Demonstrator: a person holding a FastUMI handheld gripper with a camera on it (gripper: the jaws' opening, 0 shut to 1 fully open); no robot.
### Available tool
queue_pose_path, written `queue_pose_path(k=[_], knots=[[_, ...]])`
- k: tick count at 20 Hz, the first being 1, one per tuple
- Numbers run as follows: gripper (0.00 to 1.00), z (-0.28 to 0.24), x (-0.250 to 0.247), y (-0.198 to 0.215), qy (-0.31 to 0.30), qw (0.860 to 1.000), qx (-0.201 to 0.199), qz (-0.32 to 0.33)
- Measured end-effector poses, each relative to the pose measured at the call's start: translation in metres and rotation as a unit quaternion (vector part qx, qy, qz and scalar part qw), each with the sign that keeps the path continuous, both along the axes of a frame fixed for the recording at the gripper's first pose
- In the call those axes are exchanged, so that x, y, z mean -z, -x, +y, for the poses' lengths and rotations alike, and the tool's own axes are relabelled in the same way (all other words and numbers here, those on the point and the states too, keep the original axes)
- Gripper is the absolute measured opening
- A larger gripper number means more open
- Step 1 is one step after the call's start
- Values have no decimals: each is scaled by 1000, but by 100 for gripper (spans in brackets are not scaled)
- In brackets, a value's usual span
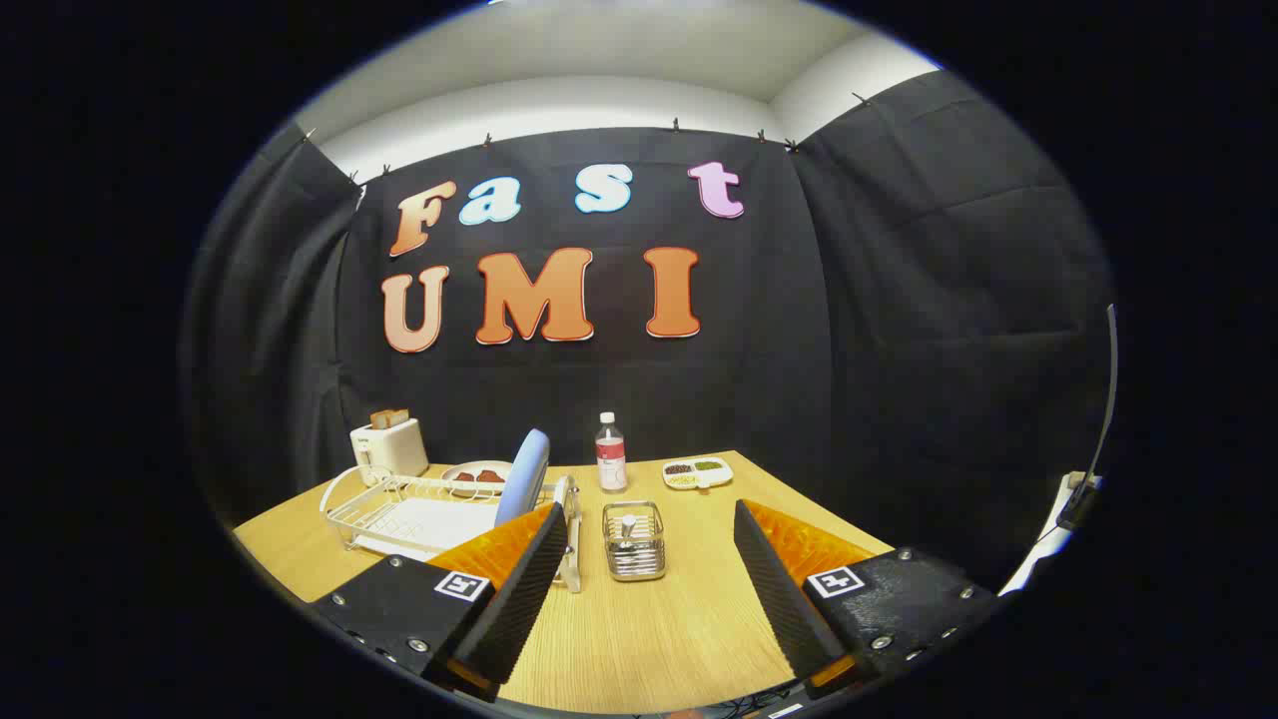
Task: Take the plate from the dish rack, then take the spoon from the basket and place it into the plate.
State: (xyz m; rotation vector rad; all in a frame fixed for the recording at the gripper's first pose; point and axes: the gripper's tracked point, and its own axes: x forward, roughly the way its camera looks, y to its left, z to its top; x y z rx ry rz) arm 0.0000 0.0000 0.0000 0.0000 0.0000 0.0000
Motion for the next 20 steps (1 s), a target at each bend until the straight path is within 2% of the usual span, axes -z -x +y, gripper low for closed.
queue_pose_path(k=[4, 8, 16, 20], knots=[[100, 2, -1, 8, 22, 1000, 9, -4], [100, 13, -2, 7, 3, 1000, -11, 0], [100, 16, 3, -6, -4, 1000, -13, 6], [100, 31, -6, -24, -6, 1000, -26, 12]])
